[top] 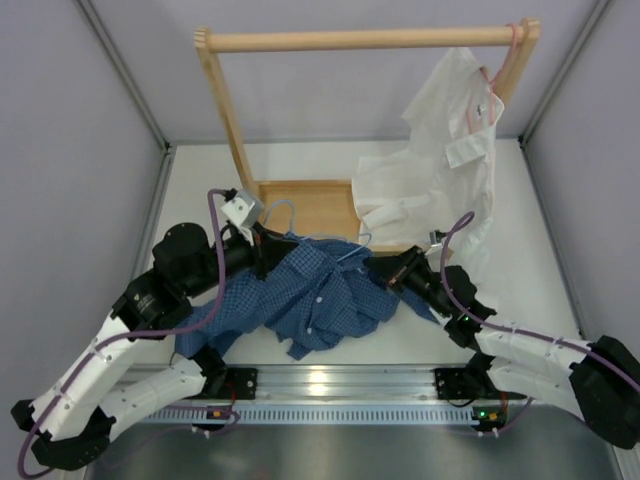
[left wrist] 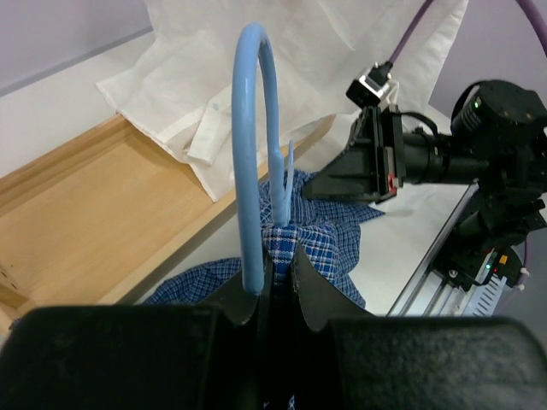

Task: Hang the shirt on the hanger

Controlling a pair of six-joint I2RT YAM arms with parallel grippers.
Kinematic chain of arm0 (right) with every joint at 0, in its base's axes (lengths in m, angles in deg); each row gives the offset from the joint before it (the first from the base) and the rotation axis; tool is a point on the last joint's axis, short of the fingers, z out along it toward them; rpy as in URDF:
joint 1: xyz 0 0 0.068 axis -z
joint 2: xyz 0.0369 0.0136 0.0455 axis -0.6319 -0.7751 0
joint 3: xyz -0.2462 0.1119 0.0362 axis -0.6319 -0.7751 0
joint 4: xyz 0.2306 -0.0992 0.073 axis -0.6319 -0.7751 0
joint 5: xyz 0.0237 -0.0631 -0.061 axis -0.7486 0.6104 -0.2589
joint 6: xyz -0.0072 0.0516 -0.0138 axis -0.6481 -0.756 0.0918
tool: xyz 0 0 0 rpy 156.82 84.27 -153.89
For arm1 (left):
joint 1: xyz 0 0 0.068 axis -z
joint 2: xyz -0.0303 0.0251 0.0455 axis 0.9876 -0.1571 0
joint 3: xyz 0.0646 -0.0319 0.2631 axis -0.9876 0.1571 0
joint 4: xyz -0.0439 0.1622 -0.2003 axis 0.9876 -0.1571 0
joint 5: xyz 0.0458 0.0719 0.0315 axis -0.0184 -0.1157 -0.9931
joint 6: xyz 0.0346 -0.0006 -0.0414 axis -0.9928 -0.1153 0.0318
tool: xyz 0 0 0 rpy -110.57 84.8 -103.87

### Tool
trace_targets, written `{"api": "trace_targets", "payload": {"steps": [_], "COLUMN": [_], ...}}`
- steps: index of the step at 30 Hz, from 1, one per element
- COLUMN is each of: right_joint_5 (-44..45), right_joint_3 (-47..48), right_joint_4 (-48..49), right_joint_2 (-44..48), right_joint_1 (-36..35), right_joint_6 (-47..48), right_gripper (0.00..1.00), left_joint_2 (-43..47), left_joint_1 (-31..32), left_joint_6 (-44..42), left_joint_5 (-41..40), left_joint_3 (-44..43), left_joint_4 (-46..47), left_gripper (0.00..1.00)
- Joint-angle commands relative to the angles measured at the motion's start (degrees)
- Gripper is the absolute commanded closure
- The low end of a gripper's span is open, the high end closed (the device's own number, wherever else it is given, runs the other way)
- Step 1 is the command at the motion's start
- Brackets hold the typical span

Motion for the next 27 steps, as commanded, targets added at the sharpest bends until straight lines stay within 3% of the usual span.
{"api": "trace_targets", "payload": {"steps": [1,3,6,14,23,27], "right_joint_5": [-11.7,-19.6,-24.6,-22.2,-23.9,-20.4], "right_joint_3": [4.1,5.6,8.8,20.5,34.2,37.2], "right_joint_4": [-0.8,0.7,2.5,-16.3,-24.3,-31.6], "right_joint_2": [-2.1,-3.9,-6.2,-4.2,-8.2,-9.9], "right_joint_1": [8.8,12.5,16.6,16.9,17.1,17.2], "right_joint_6": [6.8,6.4,8.0,20.6,30.7,32.5], "right_gripper": [1.00,1.00,1.00,1.00,1.00,1.00], "left_joint_2": [3.8,5.9,8.0,6.4,4.4,5.5], "left_joint_1": [0.1,0.1,0.1,0.1,0.1,0.1], "left_joint_6": [2.5,3.4,4.3,2.4,2.4,5.0], "left_joint_5": [-0.2,0.6,4.1,1.1,-1.0,-5.4], "left_joint_3": [2.2,2.7,3.6,2.9,-0.6,-2.7], "left_joint_4": [1.8,1.9,1.8,-5.5,-11.3,-11.0], "left_gripper": [1.00,1.00,1.00,1.00,1.00,1.00]}}
